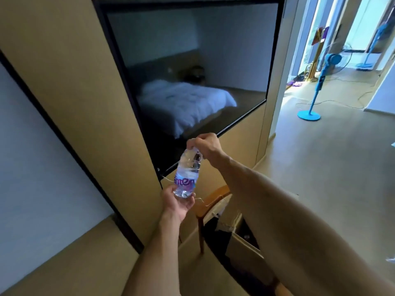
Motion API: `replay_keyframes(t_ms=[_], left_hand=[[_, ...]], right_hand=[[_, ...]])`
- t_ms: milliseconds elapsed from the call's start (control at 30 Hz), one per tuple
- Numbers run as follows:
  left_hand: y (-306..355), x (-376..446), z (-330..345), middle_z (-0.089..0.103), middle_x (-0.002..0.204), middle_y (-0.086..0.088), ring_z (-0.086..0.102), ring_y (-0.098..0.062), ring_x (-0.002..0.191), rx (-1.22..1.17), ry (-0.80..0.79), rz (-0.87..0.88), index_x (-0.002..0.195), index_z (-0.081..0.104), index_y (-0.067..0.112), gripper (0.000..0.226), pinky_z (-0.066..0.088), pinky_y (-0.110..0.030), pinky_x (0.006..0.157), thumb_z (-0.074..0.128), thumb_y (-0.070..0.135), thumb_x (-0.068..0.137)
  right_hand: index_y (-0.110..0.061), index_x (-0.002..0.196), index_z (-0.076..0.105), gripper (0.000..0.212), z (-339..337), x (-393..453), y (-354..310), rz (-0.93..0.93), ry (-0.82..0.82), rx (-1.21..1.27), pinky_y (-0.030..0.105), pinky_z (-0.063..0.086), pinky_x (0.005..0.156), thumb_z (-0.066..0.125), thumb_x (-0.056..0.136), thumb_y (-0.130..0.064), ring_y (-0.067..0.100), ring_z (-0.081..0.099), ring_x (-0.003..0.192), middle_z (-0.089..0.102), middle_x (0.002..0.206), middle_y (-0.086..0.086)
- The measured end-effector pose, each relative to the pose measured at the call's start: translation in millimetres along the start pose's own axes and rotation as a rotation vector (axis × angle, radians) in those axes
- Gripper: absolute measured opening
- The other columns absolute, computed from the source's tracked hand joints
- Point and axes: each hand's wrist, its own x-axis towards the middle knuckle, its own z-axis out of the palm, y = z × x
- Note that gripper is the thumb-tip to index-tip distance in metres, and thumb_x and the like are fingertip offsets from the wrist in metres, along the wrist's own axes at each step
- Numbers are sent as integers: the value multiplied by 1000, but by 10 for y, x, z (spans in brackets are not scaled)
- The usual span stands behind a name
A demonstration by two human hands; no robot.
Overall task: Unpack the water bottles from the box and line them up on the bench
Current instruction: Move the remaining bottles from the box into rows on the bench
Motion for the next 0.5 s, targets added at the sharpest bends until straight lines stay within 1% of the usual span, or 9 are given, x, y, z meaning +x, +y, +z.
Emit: replay_keyframes(t_ms=[67, 100, 133, 200, 233, 300, 367, 433, 500], left_hand=[[-6, -98, -136, 56, 74, -15, 51, -22, 58, 20, 46, 21, 98, 62, 3, 51, 40, -27, 53, 43, 48, 83], [-32, -150, -248, 54, 68, -12, 49, -21, 53, 38, 57, 24, 90, 63, 6, 55, 38, -26, 52, 43, 56, 81], [-58, -208, -373, 53, 64, -11, 48, -20, 51, 43, 66, 27, 84, 63, 8, 59, 37, -26, 51, 43, 63, 79], [-90, -341, -639, 57, 65, -11, 52, -21, 53, 12, 102, 34, 84, 64, 8, 64, 41, -27, 52, 46, 69, 77], [-87, -402, -765, 59, 66, -11, 55, -21, 54, -9, 137, 36, 86, 64, 7, 64, 43, -26, 52, 47, 68, 78], [-29, -526, -999, 61, 64, -12, 56, -22, 52, -25, 209, 39, 87, 64, 6, 61, 43, -25, 49, 45, 63, 81], [79, -679, -1221, 62, 66, -14, 55, -23, 51, -23, 253, 16, 86, 65, 4, 63, 42, -25, 47, 41, 63, 81], [215, -835, -1447, 62, 67, -16, 56, -24, 52, -56, 261, 30, 82, 66, 4, 65, 42, -25, 49, 38, 63, 81], [368, -1007, -1660, 59, 66, -16, 57, -25, 54, -124, 265, 98, 79, 65, 5, 65, 41, -27, 52, 38, 63, 79]], right_hand=[[-8, 62, 70, 29, 192, -120, -104, -55, 35, -84, 27, 43, 49, 75, 62, -36, 18, 53, 52, 60, 55, 7], [-10, 60, 68, 32, 306, -193, -146, -94, 46, -147, 25, 42, 48, 73, 64, -42, 18, 56, 53, 60, 55, 5], [-12, 58, 66, 35, 429, -271, -183, -137, 44, -206, 23, 42, 47, 70, 65, -46, 17, 57, 54, 59, 54, 2], [-15, 60, 64, 34, 714, -416, -234, -184, -34, -240, 26, 47, 51, 66, 68, -48, 17, 59, 58, 61, 59, 0], [-15, 62, 64, 31, 861, -483, -250, -171, -115, -194, 28, 50, 55, 67, 71, -45, 18, 60, 61, 63, 63, 1], [-13, 73, 63, 22, 1174, -627, -310, -83, -319, -50, 29, 51, 60, 68, 78, -34, 18, 62, 65, 63, 70, 3], [-10, 78, 60, 16, 1482, -787, -418, 1, -489, 84, 32, 53, 65, 65, 82, -24, 22, 64, 68, 61, 71, 6], [-9, 74, 58, 10, 1787, -935, -540, -14, -537, 160, 39, 54, 74, 57, 83, -12, 28, 64, 73, 60, 67, 8], [-11, 76, 59, 9, 2076, -1075, -652, -82, -494, 125, 36, 55, 75, 53, 83, -12, 23, 65, 70, 65, 68, 6]])
